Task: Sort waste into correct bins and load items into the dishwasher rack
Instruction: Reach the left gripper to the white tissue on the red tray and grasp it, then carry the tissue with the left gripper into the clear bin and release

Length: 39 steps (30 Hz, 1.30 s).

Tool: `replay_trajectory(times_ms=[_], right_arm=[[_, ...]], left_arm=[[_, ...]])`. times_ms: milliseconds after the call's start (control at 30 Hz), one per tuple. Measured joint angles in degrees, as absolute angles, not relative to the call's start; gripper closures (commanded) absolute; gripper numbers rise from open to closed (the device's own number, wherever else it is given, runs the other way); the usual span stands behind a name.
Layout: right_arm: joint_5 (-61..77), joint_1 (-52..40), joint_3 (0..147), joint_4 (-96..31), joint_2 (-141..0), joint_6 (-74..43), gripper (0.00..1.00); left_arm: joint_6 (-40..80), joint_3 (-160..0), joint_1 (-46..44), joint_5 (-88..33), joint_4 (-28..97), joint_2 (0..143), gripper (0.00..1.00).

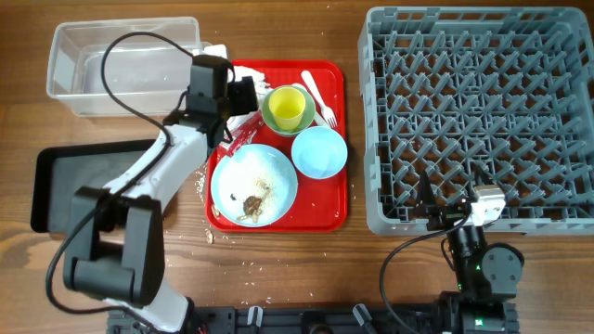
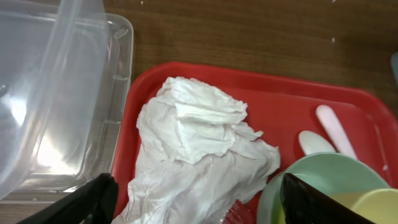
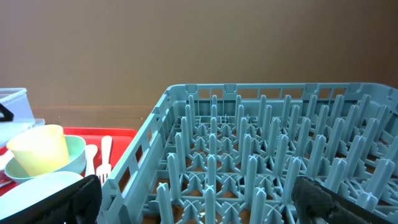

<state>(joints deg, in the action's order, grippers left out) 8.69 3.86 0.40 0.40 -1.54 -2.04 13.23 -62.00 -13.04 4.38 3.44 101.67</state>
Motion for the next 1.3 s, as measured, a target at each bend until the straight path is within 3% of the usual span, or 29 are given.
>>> replay_trajectory(times_ms=[400,533,767,900,967,1067,1300], right_arm=[[8.69,3.86,0.4,0.4,-1.54,-2.04,0.0],[8.69,3.86,0.4,0.4,-1.54,-2.04,0.0],[8.69,3.86,0.4,0.38,-1.54,-2.04,0.0],[8.69,3.86,0.4,0.4,-1.54,-2.04,0.0],[8.69,3.86,0.4,0.4,-1.54,-2.04,0.0],[8.69,3.86,0.4,0.4,-1.54,-2.04,0.0],[8.69,3.86,0.4,0.4,-1.54,-2.04,0.0]], left_arm=[[6.33,-62.0,-14.61,4.71,0.82,110.91,0.23],[5.96,-62.0,-14.61,4.89,-0.3,112.71,0.37],[6.13,-62.0,-14.61,4.91,-0.49,112.86,0.42],[6.5,-62.11,-14.61,4.93,-0.71,114.02,0.7],[6.94,-62.13,-14.61,5.02,-0.8,114.1,0.77],[7.53,-62.13,-14.55,5.1,-0.75,114.1,0.95],[12.67,-62.13,-14.57,4.8,3.51,108.03,0.96]])
